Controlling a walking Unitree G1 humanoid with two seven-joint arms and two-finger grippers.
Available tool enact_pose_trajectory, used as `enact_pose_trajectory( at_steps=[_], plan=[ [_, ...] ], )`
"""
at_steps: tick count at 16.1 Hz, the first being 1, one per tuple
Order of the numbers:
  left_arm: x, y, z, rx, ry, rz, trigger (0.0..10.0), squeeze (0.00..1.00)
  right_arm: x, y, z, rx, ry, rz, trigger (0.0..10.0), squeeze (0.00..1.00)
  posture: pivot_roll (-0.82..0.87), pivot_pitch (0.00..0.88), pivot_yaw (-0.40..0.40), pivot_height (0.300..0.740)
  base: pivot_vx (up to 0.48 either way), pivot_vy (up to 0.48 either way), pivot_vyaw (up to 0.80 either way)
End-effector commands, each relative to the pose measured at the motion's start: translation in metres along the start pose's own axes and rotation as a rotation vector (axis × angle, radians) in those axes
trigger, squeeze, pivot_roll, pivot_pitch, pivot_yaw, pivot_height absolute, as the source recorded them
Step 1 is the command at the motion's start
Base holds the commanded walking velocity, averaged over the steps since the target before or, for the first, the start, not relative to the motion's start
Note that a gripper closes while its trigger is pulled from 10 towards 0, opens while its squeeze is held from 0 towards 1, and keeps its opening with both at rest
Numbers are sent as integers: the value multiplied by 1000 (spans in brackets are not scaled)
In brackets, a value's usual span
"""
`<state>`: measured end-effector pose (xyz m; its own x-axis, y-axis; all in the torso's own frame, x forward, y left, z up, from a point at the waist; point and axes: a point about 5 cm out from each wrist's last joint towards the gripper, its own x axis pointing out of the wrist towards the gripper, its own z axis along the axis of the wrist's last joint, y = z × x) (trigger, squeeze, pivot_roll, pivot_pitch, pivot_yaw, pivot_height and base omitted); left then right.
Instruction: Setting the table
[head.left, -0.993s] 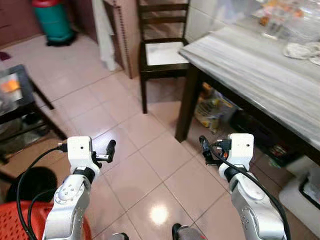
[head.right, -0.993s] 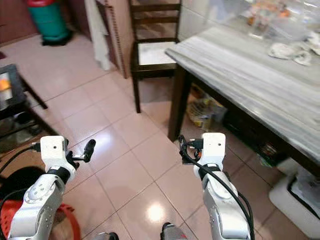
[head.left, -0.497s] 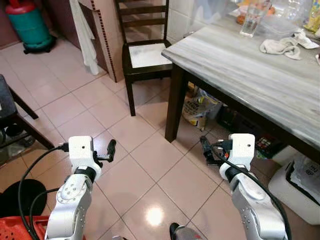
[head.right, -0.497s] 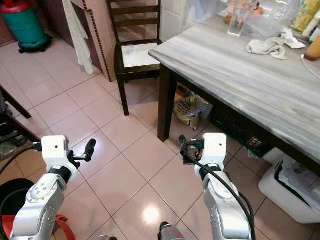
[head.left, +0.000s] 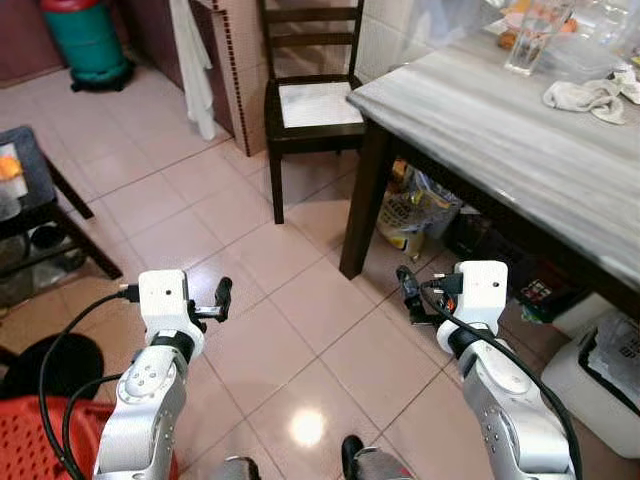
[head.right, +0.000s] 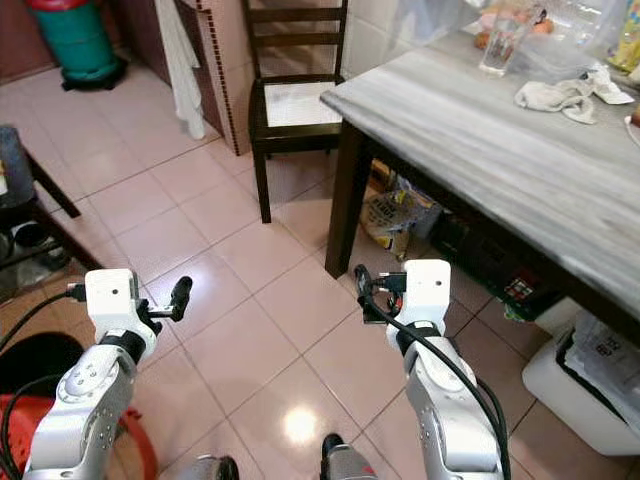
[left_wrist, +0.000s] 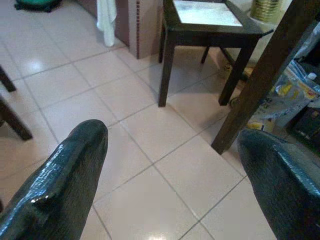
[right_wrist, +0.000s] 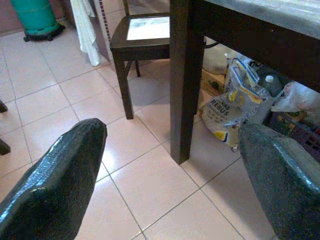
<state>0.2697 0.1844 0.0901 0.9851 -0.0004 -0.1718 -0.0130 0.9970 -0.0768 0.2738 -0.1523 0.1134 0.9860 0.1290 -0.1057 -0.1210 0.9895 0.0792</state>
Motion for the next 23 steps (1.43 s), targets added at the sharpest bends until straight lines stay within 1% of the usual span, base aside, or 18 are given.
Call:
enact_pose_trajectory(
  at_steps=[1,5,6,7,9,10,11,12,13,15,16,18,19,21,22,23],
  plan=[
    [0,1,-3,10,13,14,10000,0,-2,-6,0,3,-2,-24,10000,0,-169,148,-4,740,-304,0,0],
    [1,1,-2,11,12,13,10000,0,0,-7,3,-3,-9,-30,10000,0,-170,148,-5,740,-303,0,0],
    [1,1,-2,12,11,11,10000,0,1,-7,5,-52,-24,-28,10000,0,-170,148,-5,740,-300,0,0],
    [2,1,-2,13,11,10,10000,0,2,-5,7,-44,-31,-28,10000,0,-173,146,-4,740,-307,0,0],
    [2,0,-2,15,11,9,10000,0,3,-7,7,-21,-24,-60,10000,0,-173,146,-4,740,-300,0,0],
    [3,0,-2,16,11,8,10000,0,4,-8,7,-25,-23,-66,10000,0,-172,145,-1,740,-300,0,0],
    [3,0,-2,15,12,8,10000,0,4,-8,8,-40,-25,-69,10000,0,-172,145,0,740,-300,0,0],
    [3,0,-2,18,11,5,10000,0,4,-9,8,-80,-26,-97,10000,0,-172,145,0,740,-304,0,0],
    [3,0,-2,19,11,5,10000,0,5,-9,7,-65,-30,-87,10000,0,-172,145,2,740,-304,0,0],
    [4,1,-2,22,12,7,10000,0,4,-7,4,-64,-25,-82,10000,0,-173,145,3,740,-296,0,0],
    [4,1,-2,24,14,6,10000,0,3,-6,2,-57,-3,-75,10000,0,-173,145,3,740,-296,0,0],
    [5,0,-2,29,10,-2,10000,0,3,-3,5,-48,-22,-50,10000,0,-175,146,5,740,-285,0,0],
    [4,-2,0,44,-22,-33,10000,0,3,-3,6,-46,-33,-45,10000,0,-175,146,5,740,0,0,0],
    [5,-1,1,32,-15,-23,10000,0,3,-3,7,-42,-35,-49,10000,0,-178,154,6,740,0,0,0],
    [5,-1,3,25,-29,-39,10000,0,4,-4,8,-47,-39,-48,10000,0,-178,154,6,740,0,0,0],
    [5,-1,6,-11,-43,-55,10000,0,4,-3,9,-41,-43,-47,10000,0,-178,154,6,740,0,0,0]
  ],
)
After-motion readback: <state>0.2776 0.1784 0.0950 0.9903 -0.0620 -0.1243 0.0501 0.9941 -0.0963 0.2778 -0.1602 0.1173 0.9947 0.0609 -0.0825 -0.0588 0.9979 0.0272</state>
